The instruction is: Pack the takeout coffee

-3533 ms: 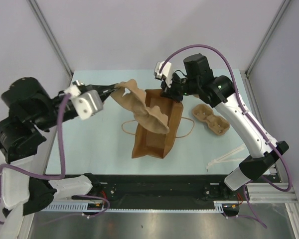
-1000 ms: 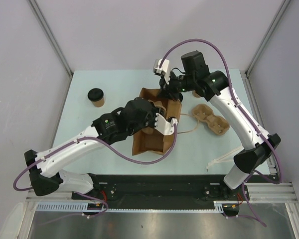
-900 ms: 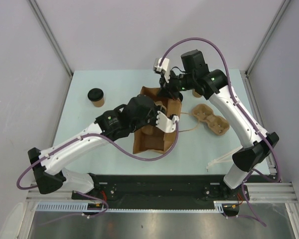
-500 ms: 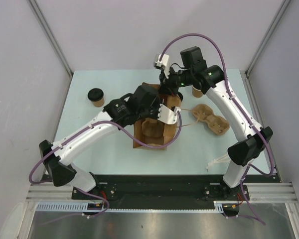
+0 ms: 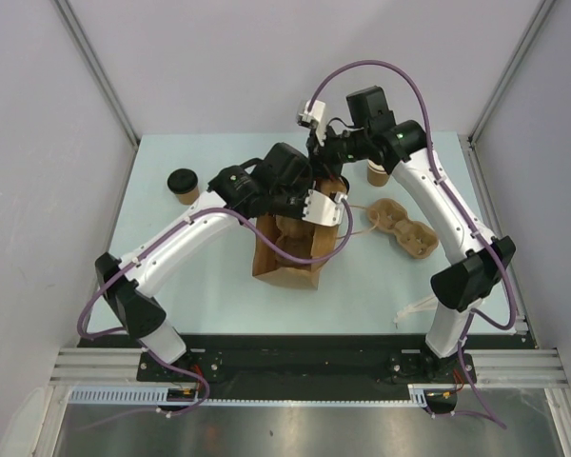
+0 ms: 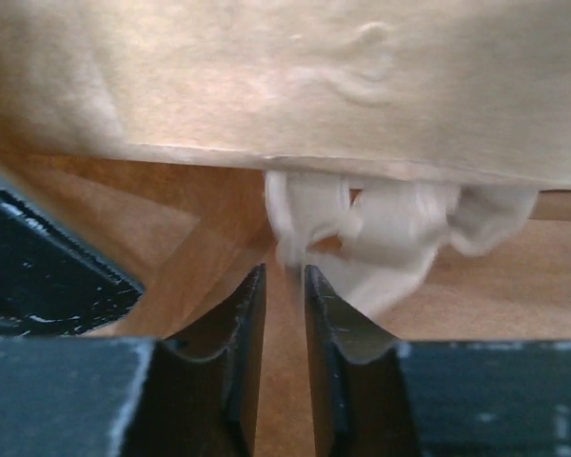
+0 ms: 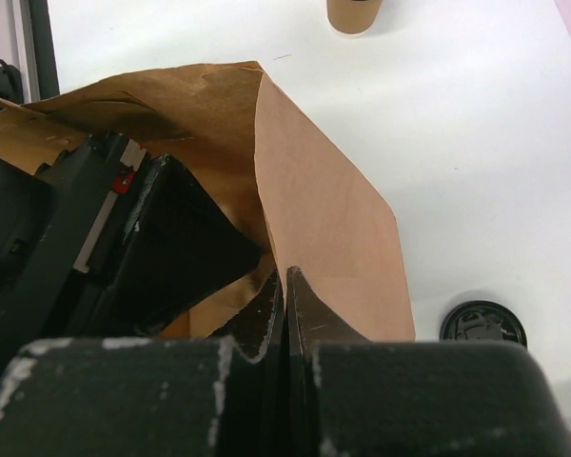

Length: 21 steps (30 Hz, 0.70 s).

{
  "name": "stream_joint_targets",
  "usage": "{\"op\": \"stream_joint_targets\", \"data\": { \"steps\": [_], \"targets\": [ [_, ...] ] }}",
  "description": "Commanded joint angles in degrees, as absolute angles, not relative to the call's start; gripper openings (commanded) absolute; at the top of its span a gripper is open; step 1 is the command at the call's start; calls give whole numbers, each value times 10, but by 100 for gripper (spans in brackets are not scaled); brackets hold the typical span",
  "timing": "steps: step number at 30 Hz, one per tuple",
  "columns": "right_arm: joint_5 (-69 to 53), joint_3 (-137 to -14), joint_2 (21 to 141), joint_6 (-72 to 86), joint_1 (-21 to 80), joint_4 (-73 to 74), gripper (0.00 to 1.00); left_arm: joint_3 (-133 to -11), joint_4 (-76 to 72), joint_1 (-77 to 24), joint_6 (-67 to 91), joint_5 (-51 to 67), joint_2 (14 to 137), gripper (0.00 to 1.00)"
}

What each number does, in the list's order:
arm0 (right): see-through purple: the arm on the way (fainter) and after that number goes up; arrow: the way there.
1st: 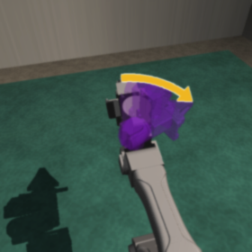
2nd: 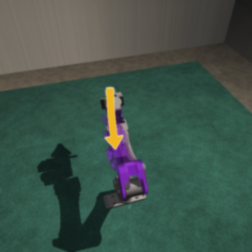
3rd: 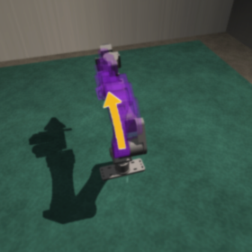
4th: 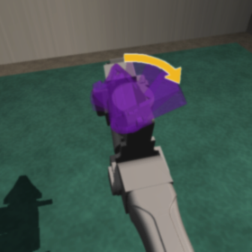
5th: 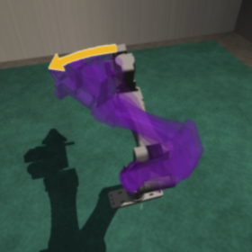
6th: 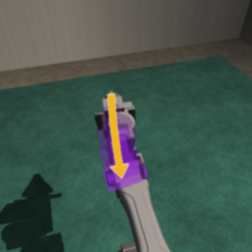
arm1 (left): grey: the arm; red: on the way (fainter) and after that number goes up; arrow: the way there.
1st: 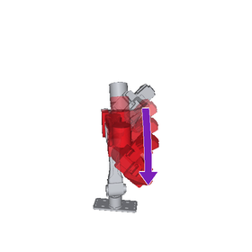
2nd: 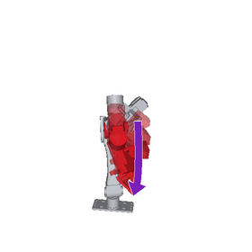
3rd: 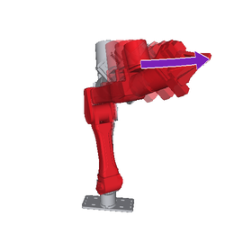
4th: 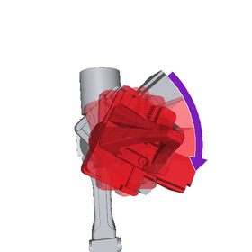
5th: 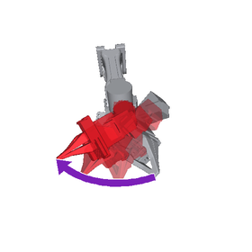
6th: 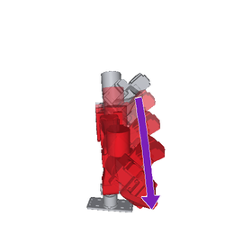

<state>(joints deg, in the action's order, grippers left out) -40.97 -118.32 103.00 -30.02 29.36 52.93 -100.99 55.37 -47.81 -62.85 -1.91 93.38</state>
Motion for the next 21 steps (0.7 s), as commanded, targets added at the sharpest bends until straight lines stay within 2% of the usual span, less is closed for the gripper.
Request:
{"op": "stream_joint_targets", "data": {
  "steps": [1,9,15,21],
  "targets": [
    [-432,-1209,1041,-292,293,553,0,-1060,572,-475,-621,10,935,31],
    [-432,-1209,1043,-297,288,557,0,-1145,618,-479,-604,16,939,43],
    [-433,-1214,1042,-294,287,561,0,-1157,639,-501,-606,23,904,52],
    [-440,-1209,1027,-298,287,569,0,-1155,664,-516,-592,71,859,56]
  ]
}}
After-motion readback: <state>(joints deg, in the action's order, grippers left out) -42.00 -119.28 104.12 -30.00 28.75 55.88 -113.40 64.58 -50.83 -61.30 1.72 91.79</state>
